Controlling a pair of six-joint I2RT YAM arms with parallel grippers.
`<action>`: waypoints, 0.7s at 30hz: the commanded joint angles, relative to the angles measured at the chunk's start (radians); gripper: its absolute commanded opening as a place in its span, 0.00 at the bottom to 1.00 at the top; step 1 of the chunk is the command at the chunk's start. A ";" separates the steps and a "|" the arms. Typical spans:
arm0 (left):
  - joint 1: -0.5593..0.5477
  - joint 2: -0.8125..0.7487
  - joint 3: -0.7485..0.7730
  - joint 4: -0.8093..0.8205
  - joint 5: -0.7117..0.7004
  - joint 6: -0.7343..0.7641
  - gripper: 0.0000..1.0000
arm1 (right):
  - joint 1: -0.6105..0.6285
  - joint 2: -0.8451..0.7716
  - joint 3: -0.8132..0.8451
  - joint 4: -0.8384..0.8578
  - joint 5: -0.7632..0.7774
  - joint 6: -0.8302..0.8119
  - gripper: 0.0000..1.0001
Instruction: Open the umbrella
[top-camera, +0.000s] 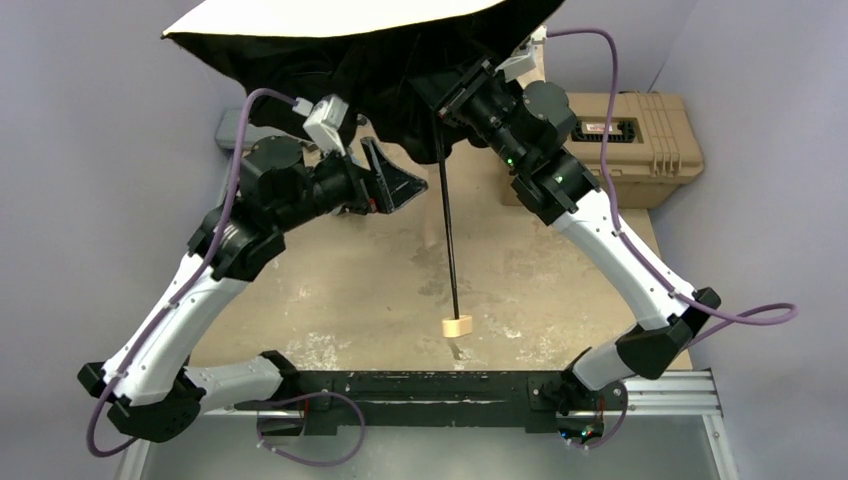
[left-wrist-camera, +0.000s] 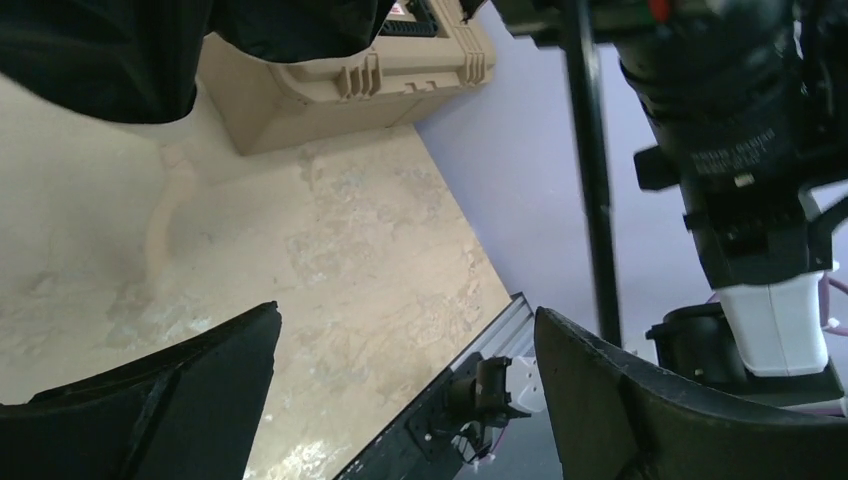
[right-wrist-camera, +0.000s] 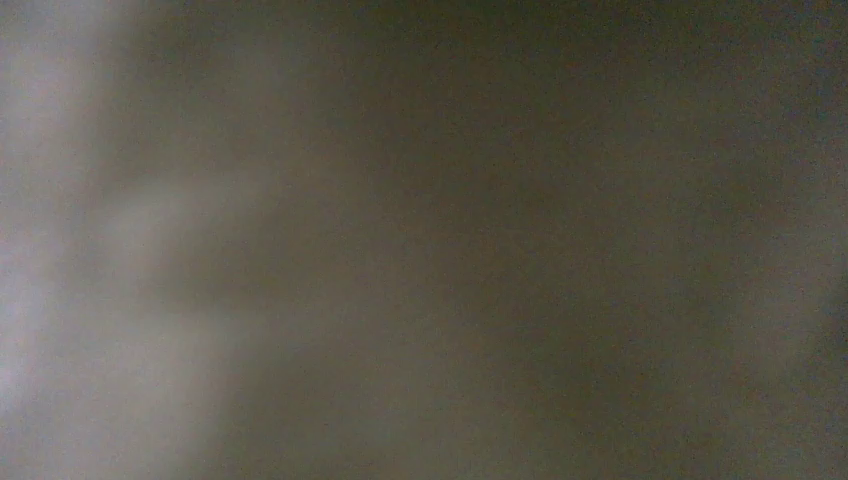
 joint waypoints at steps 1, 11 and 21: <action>0.077 0.011 -0.020 0.276 0.232 -0.078 0.93 | 0.035 -0.033 0.001 0.130 -0.037 0.028 0.00; 0.142 0.009 -0.121 0.653 0.430 -0.240 0.84 | 0.041 -0.043 -0.025 0.184 -0.104 0.060 0.00; 0.151 0.088 -0.101 0.700 0.484 -0.282 0.71 | 0.042 -0.081 -0.093 0.255 -0.137 0.121 0.00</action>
